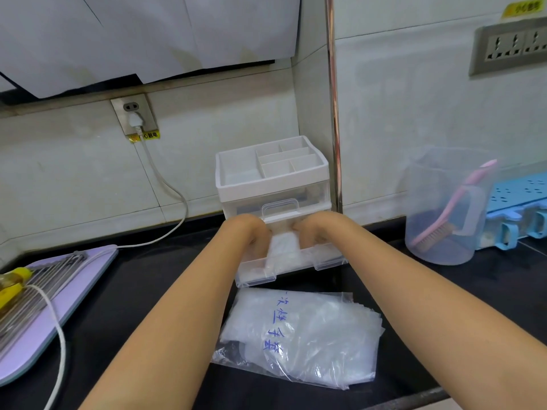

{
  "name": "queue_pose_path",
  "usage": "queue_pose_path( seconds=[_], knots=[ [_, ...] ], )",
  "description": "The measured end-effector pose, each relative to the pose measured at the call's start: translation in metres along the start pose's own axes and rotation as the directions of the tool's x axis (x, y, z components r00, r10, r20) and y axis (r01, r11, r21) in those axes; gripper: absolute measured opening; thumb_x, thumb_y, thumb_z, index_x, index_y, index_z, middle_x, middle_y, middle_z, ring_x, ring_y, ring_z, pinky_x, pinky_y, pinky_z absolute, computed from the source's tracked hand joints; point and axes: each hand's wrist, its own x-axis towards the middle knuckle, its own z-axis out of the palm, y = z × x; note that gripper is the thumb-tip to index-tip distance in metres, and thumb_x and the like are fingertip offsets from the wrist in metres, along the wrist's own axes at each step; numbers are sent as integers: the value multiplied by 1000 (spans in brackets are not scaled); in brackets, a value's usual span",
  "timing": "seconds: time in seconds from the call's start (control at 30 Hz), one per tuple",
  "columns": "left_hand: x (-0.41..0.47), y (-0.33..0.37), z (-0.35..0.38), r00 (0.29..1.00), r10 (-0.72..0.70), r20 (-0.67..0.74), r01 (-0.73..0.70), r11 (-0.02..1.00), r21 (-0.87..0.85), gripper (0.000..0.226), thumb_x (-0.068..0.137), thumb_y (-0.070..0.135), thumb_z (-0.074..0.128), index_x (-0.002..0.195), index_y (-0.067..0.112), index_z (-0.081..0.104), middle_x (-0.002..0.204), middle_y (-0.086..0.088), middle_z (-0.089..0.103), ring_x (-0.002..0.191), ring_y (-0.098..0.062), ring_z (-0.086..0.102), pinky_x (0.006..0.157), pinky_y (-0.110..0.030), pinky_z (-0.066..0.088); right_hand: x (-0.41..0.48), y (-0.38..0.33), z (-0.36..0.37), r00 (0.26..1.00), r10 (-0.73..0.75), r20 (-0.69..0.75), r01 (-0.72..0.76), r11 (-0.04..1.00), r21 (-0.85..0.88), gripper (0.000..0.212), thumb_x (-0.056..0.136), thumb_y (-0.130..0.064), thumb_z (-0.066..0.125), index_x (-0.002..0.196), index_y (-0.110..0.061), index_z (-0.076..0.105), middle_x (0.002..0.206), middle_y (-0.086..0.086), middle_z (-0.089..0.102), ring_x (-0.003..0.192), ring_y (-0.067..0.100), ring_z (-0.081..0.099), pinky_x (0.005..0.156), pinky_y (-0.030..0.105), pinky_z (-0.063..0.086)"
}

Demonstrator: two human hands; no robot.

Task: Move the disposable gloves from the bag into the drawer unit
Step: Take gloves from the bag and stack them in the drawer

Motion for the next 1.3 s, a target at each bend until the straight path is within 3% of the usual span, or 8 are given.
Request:
queue_pose_path(
  seconds=[0.07,0.17,0.43,0.53,0.67,0.8,1.0,1.3],
  knots=[
    [0,0,-1,1000,-2,2,2,1000,-25,61,87,25,62,143,17,40,140,-9,47,116,-29,52,85,-33,46,-1,-4,-4,1000,26,15,-26,999,-18,52,94,-9,45,144,-4,35,107,10,57,74,21,51,65,28,44],
    [0,1,-1,1000,5,26,-4,999,-38,67,89,28,62,148,16,31,146,-9,39,127,-31,45,98,-38,42,-4,-6,-8,999,35,-14,-35,998,-45,52,96,-11,43,146,-5,32,97,9,53,65,17,44,64,27,41],
    [-8,2,1,999,33,-26,-35,998,-58,61,92,21,57,147,17,31,146,-10,40,120,-28,46,92,-36,42,-20,12,-4,986,-15,-165,47,981,190,49,95,-15,49,143,-8,40,148,8,39,131,27,42,96,33,39],
    [-13,1,4,994,45,-100,-53,996,-70,54,90,21,58,141,16,41,139,-9,47,111,-26,51,87,-34,44,-44,29,-6,966,-75,-249,170,905,389,45,95,-23,54,139,-16,49,145,0,45,129,21,46,107,34,36],
    [-20,-3,10,979,20,-201,-65,973,-223,57,87,9,56,142,19,43,145,-4,43,122,-25,49,101,-34,44,-74,48,5,916,-106,-386,329,749,575,27,92,-22,59,117,-14,67,108,-1,69,99,13,66,92,27,51],
    [-46,-2,19,930,-51,-363,-140,865,-481,52,88,17,66,137,12,49,139,-4,49,124,-23,50,99,-29,40,-102,64,29,856,-62,-514,432,632,644,17,91,-26,63,95,-13,72,85,-2,73,78,9,68,76,21,54],
    [-87,24,55,612,-344,-712,-403,640,-655,23,89,22,61,73,5,64,75,-5,66,73,-18,59,69,-29,45,-117,80,84,857,31,-514,410,562,719,9,88,-24,66,90,-17,72,81,-3,73,77,9,67,70,18,50],
    [-101,108,127,695,-135,-707,-574,489,-657,9,89,30,62,90,22,67,97,11,65,93,-1,56,89,-17,43,-104,75,172,877,77,-475,381,492,783,32,89,-3,57,105,-30,65,109,-13,66,107,2,60,85,14,45]
  ],
)
